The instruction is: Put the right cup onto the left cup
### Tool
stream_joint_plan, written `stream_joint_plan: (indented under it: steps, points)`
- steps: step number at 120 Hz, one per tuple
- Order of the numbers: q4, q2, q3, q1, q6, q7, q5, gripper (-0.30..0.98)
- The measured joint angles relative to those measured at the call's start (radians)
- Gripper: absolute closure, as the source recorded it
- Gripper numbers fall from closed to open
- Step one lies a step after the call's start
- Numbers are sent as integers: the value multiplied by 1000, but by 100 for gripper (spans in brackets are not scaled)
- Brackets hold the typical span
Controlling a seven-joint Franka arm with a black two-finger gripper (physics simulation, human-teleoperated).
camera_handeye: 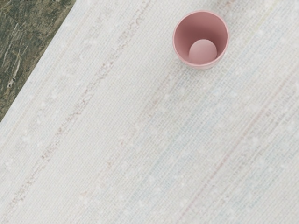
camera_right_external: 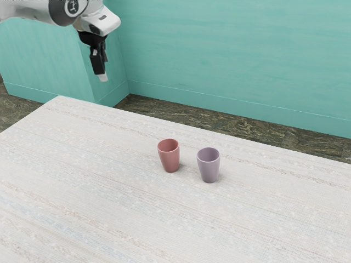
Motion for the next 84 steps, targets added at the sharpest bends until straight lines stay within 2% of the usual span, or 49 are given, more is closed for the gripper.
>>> stream_joint_plan:
  steps: [40,84]
  points:
    - [4,148,9,-174,36,-10,-27,0]
    - [56,381,9,-260,207,-22,-31,0]
